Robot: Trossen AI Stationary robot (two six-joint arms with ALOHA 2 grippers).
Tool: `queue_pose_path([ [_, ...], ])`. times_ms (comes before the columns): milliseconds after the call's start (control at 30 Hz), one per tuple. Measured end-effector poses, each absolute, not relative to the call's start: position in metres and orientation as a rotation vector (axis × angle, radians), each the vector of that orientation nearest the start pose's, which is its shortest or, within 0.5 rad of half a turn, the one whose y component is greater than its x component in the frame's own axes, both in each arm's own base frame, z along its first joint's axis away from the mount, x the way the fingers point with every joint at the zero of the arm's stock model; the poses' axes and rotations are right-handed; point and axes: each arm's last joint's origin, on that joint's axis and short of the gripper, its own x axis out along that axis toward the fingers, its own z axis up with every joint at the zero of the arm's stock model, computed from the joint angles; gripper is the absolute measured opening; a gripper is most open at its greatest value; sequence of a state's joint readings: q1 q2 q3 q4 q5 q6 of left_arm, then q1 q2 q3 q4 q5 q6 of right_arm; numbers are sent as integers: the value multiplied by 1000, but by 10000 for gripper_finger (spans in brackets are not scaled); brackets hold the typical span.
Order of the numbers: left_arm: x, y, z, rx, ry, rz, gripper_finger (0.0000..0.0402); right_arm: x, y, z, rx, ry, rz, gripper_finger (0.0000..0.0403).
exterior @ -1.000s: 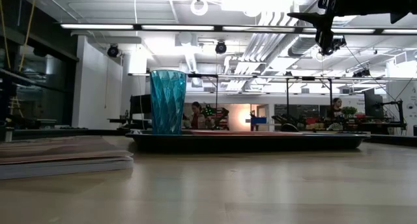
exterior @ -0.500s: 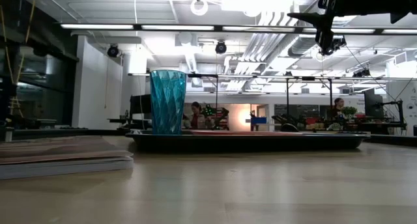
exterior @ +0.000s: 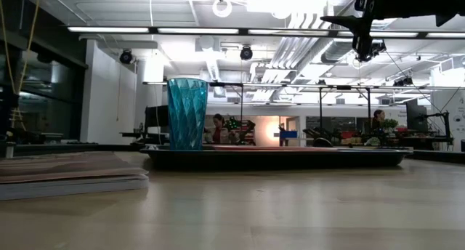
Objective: Pick and place plate/cup/fork/spoon on tray
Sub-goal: Put the black spoon to the right of the pink plate on the black tray
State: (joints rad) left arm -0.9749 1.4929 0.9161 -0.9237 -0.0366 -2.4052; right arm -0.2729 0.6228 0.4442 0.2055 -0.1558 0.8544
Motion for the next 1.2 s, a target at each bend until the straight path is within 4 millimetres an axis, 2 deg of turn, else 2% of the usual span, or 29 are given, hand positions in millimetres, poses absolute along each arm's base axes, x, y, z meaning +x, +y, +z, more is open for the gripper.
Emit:
queue_pose_path([
  [167, 137, -215, 162, -1107, 1353, 1136, 216, 149, -37, 275, 849, -71, -101, 173],
  [333, 150, -221, 140, -1115, 1330, 1170, 216, 149, -37, 275, 849, -68, -102, 173],
  [467, 157, -219, 131, -1103, 1317, 1224, 216, 149, -37, 275, 849, -68, -103, 173],
  [633, 162, -213, 129, -1097, 1319, 1269, 210, 149, -38, 275, 849, -78, -123, 173],
  [800, 163, -212, 128, -1098, 1301, 1267, 158, 149, -38, 275, 849, -84, -136, 173],
  [1033, 165, -211, 128, -1095, 1259, 1251, 24, 149, -38, 275, 849, -84, -136, 173],
  [1100, 164, -210, 130, -1091, 1251, 1238, 9, 149, -38, 275, 849, -84, -136, 173],
  [1200, 160, -207, 134, -1062, 1233, 1240, 16, 149, -38, 275, 849, -84, -136, 173],
])
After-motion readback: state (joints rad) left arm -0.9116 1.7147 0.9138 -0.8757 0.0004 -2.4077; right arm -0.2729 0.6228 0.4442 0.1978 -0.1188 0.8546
